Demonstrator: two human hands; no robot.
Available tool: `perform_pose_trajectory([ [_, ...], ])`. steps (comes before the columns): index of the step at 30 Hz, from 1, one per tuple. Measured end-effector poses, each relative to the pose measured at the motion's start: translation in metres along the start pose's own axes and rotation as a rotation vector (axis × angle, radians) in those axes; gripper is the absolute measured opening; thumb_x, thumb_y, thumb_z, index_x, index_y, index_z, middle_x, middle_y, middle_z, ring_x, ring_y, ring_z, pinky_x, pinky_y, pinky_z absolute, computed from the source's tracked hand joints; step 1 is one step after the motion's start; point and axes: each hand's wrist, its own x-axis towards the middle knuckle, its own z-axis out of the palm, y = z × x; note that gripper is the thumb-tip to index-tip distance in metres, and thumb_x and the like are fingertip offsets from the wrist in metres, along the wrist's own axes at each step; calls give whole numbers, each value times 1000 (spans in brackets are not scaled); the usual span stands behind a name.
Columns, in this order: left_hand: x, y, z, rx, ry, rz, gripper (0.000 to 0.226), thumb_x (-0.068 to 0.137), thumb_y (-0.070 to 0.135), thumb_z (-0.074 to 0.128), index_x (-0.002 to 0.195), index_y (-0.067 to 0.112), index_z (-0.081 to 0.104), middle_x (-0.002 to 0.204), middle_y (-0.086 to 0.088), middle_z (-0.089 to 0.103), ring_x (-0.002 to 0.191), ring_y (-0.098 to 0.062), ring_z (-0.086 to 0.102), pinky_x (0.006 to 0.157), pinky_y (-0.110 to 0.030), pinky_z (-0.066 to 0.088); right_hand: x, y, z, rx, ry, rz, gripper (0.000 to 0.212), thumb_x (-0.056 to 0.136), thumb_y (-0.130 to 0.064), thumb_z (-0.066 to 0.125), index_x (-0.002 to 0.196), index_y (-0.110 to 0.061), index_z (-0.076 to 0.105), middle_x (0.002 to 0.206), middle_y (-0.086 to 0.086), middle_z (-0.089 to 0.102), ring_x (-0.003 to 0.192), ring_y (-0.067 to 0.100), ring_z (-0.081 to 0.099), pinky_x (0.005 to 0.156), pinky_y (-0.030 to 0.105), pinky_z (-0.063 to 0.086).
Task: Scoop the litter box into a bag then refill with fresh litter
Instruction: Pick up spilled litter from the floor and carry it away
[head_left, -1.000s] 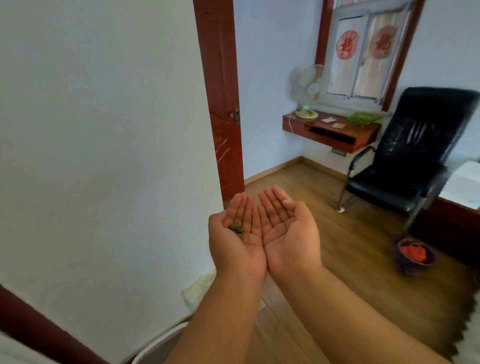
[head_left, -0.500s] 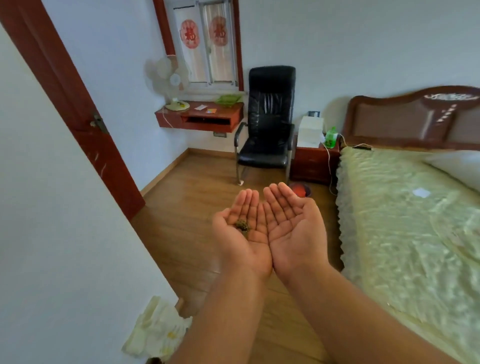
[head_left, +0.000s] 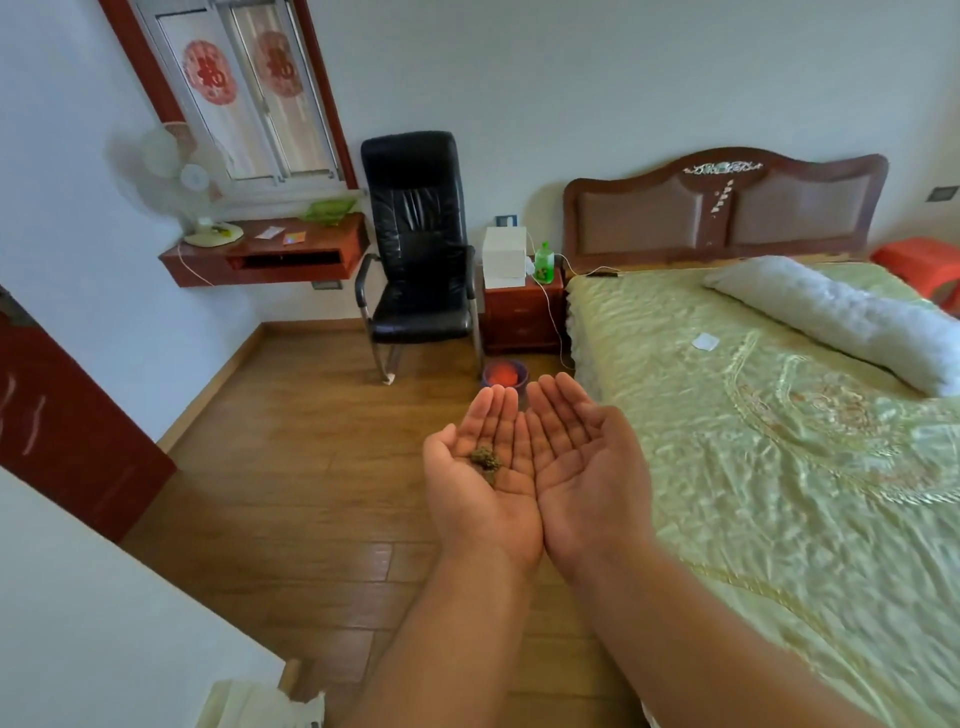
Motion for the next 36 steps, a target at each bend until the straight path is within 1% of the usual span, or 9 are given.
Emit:
perform_pose_trajectory([
  [7, 26, -15, 31, -10, -17, 42, 47, 107, 28, 37, 120, 0, 73, 115, -17, 77, 109, -30, 75, 110, -43, 50, 38, -23, 10, -26, -47, 17, 34, 102, -16, 44, 124, -4, 68, 117, 15, 75, 107, 26, 73, 96, 37, 54],
  [11, 42, -22, 43, -30, -13, 56, 46, 106, 26, 38, 119, 0, 73, 114, -17, 77, 109, -30, 75, 110, -43, 50, 60, -32, 14, -41, -65, 26, 35, 103, -16, 43, 126, -4, 67, 116, 14, 75, 106, 25, 74, 90, 35, 55],
  [15, 60, -28, 52, -31, -14, 40, 45, 105, 25, 38, 119, 1, 74, 114, -17, 77, 109, -30, 75, 110, -42, 50, 80, -37, 16, -54, -62, 20, 35, 103, -16, 42, 125, -4, 67, 116, 14, 75, 106, 24, 74, 89, 34, 55],
  [19, 84, -33, 63, -37, 1, 10, 45, 105, 23, 38, 118, 0, 74, 113, -17, 77, 109, -28, 75, 110, -42, 51, 104, -40, 19, -39, -46, 2, 35, 103, -15, 42, 125, -3, 67, 116, 14, 75, 107, 25, 73, 92, 35, 55],
  [23, 117, -32, 72, -34, -6, -34, 44, 105, 22, 39, 118, -1, 73, 115, -18, 77, 111, -30, 74, 110, -42, 51, 135, -37, 28, -14, -10, -30, 35, 102, -13, 43, 124, -1, 67, 115, 15, 75, 104, 24, 75, 88, 33, 55],
  [27, 162, -21, 84, -36, -23, -81, 43, 104, 22, 39, 118, -1, 73, 114, -17, 77, 111, -29, 74, 110, -42, 51, 176, -26, 43, 2, 19, -83, 34, 101, -12, 44, 123, 0, 67, 116, 17, 74, 105, 25, 74, 91, 34, 55],
  [32, 230, 10, 106, -16, -57, -127, 45, 106, 24, 37, 119, -1, 73, 115, -16, 77, 110, -28, 74, 110, -41, 51, 236, -2, 79, 23, 36, -148, 35, 101, -13, 43, 124, 1, 66, 119, 17, 73, 109, 25, 73, 103, 37, 51],
  [36, 284, 43, 124, 2, -78, -150, 45, 107, 24, 37, 119, 0, 73, 114, -16, 77, 110, -27, 74, 109, -41, 51, 283, 22, 113, 46, 30, -181, 37, 102, -14, 41, 126, 0, 66, 119, 16, 73, 109, 24, 73, 101, 36, 52],
])
